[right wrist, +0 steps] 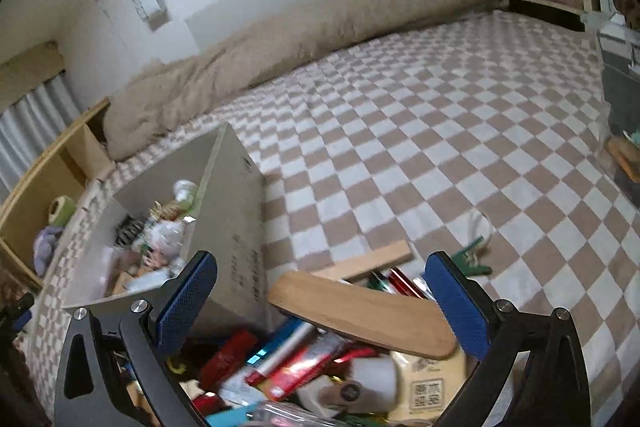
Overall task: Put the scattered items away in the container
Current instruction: 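Move both tools back from the box toward the remaining pile, then grasp the small black-capped tube with right tool while left tool grasps a thin item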
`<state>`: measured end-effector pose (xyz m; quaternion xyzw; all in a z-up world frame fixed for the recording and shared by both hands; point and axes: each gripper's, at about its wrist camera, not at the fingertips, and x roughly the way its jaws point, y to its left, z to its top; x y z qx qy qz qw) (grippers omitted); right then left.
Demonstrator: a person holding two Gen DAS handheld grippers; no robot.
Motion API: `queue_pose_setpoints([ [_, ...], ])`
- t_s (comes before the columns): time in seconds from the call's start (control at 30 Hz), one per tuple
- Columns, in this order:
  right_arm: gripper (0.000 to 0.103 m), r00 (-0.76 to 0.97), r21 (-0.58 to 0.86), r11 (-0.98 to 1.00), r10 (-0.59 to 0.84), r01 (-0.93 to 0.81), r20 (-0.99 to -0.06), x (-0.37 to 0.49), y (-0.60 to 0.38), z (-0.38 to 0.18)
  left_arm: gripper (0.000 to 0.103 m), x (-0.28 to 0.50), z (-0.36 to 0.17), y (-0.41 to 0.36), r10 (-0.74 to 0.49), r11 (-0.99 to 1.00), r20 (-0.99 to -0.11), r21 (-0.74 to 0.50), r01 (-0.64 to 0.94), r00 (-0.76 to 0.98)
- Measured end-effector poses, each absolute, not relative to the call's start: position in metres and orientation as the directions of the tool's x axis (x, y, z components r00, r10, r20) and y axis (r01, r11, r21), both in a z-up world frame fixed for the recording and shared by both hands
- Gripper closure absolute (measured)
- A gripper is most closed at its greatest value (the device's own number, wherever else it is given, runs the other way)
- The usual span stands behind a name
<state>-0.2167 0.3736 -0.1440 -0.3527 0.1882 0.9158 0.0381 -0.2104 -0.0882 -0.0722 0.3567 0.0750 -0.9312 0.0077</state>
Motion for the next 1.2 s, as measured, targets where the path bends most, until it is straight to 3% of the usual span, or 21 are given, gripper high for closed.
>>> queue_pose_setpoints([
  [0.2, 0.0, -0.668, 0.302, -0.925, -0.075, -0.232, -0.741, -0.214, 0.381, -0.155, 0.0, -0.209, -0.087, -0.099, 0.01, -0.986, -0.696, -0.126, 0.109, -0.718],
  [0.63, 0.001, -0.619, 0.369, -0.895, -0.145, -0.251, -0.772, -0.189, 0.381, -0.17, 0.0, -0.207, -0.107, -0.107, 0.027, -0.978, -0.755, -0.155, 0.139, -0.656],
  [0.77, 0.035, -0.593, 0.386, -0.893, -0.185, -0.232, -0.784, -0.185, 0.375, -0.181, 0.0, -0.207, -0.113, -0.111, 0.042, -0.975, -0.767, -0.173, 0.143, -0.64],
  [0.9, 0.044, -0.59, 0.332, -0.922, -0.157, -0.2, -0.792, -0.18, 0.366, -0.181, 0.0, -0.207, -0.115, -0.119, 0.066, -0.963, -0.775, -0.214, 0.162, -0.628],
  [1.03, 0.06, -0.604, 0.29, -0.942, -0.132, -0.171, -0.786, -0.175, 0.357, -0.177, 0.0, -0.208, -0.116, -0.123, 0.09, -0.956, -0.78, -0.242, 0.165, -0.62],
  [1.2, 0.06, -0.617, 0.25, -0.959, -0.117, -0.133, -0.778, -0.176, 0.347, -0.174, 0.0, -0.205, -0.117, -0.123, 0.121, -0.952, -0.778, -0.266, 0.149, -0.616],
])
